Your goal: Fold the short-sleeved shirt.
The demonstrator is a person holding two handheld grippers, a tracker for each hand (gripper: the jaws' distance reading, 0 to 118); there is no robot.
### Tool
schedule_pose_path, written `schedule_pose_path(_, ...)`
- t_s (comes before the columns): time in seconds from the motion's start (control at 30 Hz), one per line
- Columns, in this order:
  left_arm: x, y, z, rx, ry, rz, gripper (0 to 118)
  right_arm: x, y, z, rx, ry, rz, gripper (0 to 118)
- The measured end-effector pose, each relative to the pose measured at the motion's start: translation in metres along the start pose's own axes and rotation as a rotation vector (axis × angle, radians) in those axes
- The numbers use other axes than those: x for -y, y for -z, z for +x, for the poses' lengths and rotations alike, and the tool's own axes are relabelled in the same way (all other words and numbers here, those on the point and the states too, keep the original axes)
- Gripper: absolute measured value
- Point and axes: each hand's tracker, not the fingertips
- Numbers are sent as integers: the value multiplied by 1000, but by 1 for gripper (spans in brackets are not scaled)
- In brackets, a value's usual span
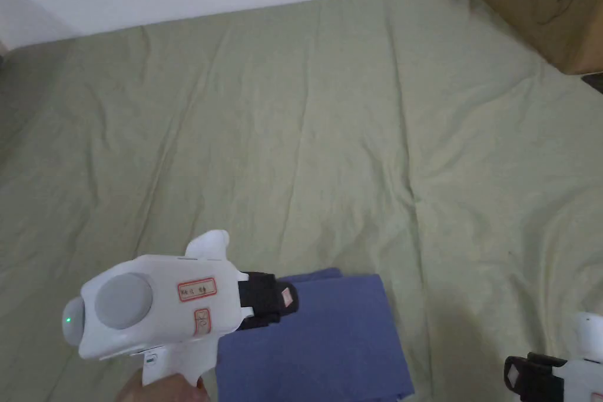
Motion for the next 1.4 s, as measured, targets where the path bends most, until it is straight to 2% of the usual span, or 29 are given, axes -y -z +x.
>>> schedule_pose_path(0.07,0,0,-11,-88,18,-3,3,-2,4,-4,24,-31,0,2)
schedule_pose_path(0.2,5,19,-8,58,-34,-46,1,-11,-1,-8,49,-53,15,2)
schedule_pose_path(0.27,10,41,8,73,23,-94,1,-14,-8,-8,46,-40,33,2)
schedule_pose_path(0.33,19,66,25,25,98,-166,1,-13,-11,-7,41,-30,41,2)
schedule_pose_path(0.47,42,111,53,116,105,-293,1,-7,-16,-2,62,-24,39,2)
schedule_pose_path(0.57,55,135,78,93,182,-355,0,-4,-17,5,75,0,32,2)
schedule_pose_path(0.7,61,140,100,173,229,-381,0,-3,-22,7,79,2,31,2)
schedule_pose_path(0.8,62,129,107,156,285,-359,0,-5,-25,3,81,-14,37,2)
schedule_pose_path(0.9,52,104,92,182,247,-313,0,-10,-27,-8,60,-36,47,2)
schedule_pose_path(1.07,34,30,41,151,163,-133,0,-22,-19,-44,-9,-131,45,2)
schedule_pose_path(1.2,32,-26,-21,123,19,2,0,-32,2,-93,-146,-254,-3,2)
schedule_pose_path(1.3,38,-47,-59,93,-56,21,1,-37,32,-131,-156,-362,-46,2)
schedule_pose_path(1.4,49,-64,-81,107,-98,41,5,-37,63,-157,-122,-454,-117,2)
